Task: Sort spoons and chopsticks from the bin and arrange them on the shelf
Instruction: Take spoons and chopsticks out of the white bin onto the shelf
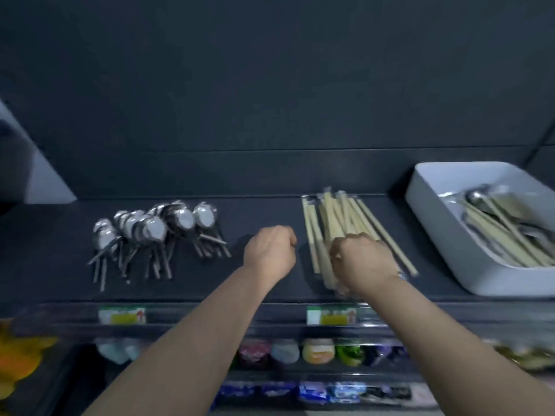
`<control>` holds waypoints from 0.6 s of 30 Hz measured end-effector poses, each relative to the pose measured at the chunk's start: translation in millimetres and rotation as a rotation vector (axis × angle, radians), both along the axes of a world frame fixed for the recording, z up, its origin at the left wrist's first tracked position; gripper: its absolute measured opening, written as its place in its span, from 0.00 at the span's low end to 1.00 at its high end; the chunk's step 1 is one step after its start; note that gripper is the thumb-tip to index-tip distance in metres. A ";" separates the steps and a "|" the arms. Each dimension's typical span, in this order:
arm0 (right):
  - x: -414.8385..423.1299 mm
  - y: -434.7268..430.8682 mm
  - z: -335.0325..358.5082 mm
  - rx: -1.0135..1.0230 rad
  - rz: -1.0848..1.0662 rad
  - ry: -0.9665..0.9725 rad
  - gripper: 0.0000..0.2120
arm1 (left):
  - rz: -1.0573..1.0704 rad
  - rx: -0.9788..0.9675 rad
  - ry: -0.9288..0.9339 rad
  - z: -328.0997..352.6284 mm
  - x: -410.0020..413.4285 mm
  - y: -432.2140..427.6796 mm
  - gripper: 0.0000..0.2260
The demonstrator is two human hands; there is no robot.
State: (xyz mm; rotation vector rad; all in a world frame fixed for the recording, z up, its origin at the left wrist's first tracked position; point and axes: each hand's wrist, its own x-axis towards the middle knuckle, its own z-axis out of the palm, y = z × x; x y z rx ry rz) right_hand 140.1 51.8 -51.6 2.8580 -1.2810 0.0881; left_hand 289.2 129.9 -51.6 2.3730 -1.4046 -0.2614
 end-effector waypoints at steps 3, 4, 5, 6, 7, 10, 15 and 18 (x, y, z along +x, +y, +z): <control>-55.2 -22.5 11.5 -0.063 -0.122 -0.084 0.10 | -0.110 -0.049 0.014 17.3 -47.7 -38.3 0.11; -73.2 -30.1 15.4 -0.087 -0.161 -0.113 0.10 | -0.136 -0.069 0.026 21.8 -64.0 -50.3 0.11; -90.8 -38.8 19.2 -0.108 -0.198 -0.138 0.10 | -0.160 -0.088 0.037 25.8 -80.3 -62.6 0.10; -108.1 -47.9 23.1 -0.131 -0.232 -0.159 0.10 | -0.185 -0.103 0.045 29.4 -96.6 -75.2 0.10; -125.2 -58.2 25.8 -0.154 -0.261 -0.177 0.11 | -0.210 -0.116 0.049 32.9 -112.6 -87.8 0.09; -174.3 -95.3 32.1 -0.194 -0.314 -0.226 0.12 | -0.271 -0.170 0.043 42.3 -160.9 -128.7 0.10; -246.9 -175.2 33.8 -0.078 -0.401 -0.195 0.15 | -0.292 -0.176 0.045 46.6 -234.4 -208.5 0.11; -275.4 -221.6 30.0 0.041 -0.424 -0.124 0.14 | -0.249 -0.058 0.019 42.4 -263.1 -247.5 0.10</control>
